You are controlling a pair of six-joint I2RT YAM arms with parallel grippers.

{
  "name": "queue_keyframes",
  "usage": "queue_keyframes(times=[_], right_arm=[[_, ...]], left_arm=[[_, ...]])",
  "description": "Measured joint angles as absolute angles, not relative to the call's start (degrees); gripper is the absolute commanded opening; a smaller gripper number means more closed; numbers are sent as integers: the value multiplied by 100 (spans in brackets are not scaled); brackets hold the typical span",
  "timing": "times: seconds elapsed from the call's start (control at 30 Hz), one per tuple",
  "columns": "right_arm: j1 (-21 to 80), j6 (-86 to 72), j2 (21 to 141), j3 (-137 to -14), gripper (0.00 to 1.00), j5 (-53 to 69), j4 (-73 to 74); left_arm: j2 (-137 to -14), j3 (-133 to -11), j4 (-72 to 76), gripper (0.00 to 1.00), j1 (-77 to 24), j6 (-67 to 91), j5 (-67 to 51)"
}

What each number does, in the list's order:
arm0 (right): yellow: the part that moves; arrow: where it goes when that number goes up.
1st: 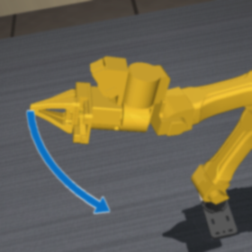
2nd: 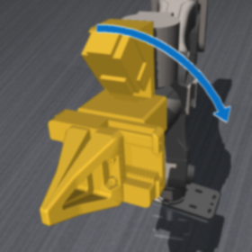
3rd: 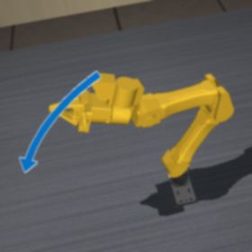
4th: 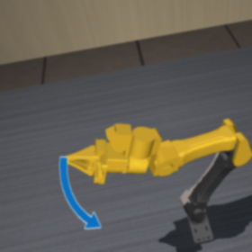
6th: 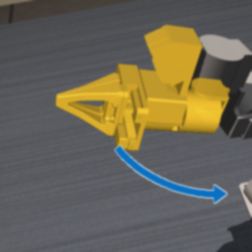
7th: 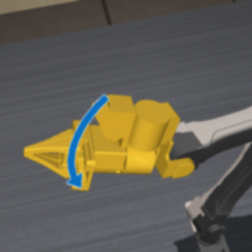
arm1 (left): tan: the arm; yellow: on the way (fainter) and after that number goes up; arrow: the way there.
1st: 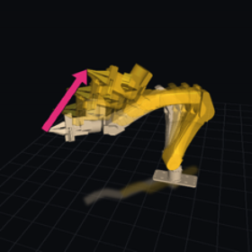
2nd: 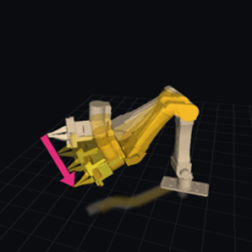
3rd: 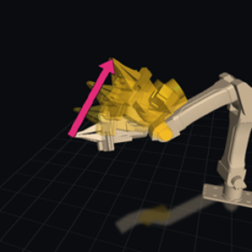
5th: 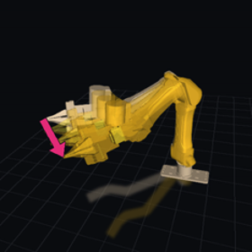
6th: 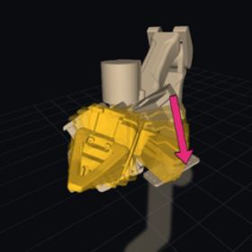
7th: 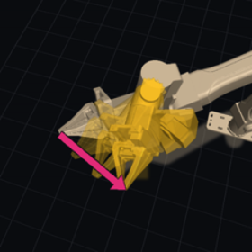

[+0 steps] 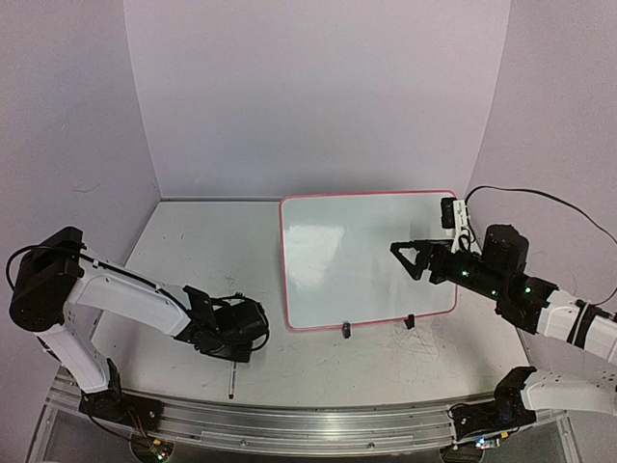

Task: Write a sentence on the whiteboard
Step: Pick up the whiteboard marker from the corner of the board, then pass from the left arm to the right

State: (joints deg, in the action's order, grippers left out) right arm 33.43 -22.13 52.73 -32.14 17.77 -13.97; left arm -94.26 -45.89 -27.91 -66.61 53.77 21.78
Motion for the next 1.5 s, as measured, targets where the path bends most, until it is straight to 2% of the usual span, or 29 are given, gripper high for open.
queue_keyframes(times=[0.13,0.37,0.63,0.83,1.23,1.5], right_arm=[[3397,-2215,5271,-3214,98,1674,-1364],[3529,-2273,5271,-3214,98,1549,-1294],[4015,-2320,5523,-3375,98,1406,-1277],[4753,-2387,6141,-3576,98,1540,-1822],[5735,-3821,8113,-3747,80,2476,-4686],[5933,-4329,8694,-4170,61,2538,-5476]], left_arm=[[-9420,-4591,-2857,10,-6661,5407,2235],[-9213,-4593,-2966,6,-6662,5375,2199],[-7554,-4591,-2800,5,-6674,4937,2029],[-6449,-4593,-1585,1,-6676,4345,1555],[-6626,-4525,1750,0,-6683,3722,1529],[-6996,-4519,2670,0,-6683,3610,1784]])
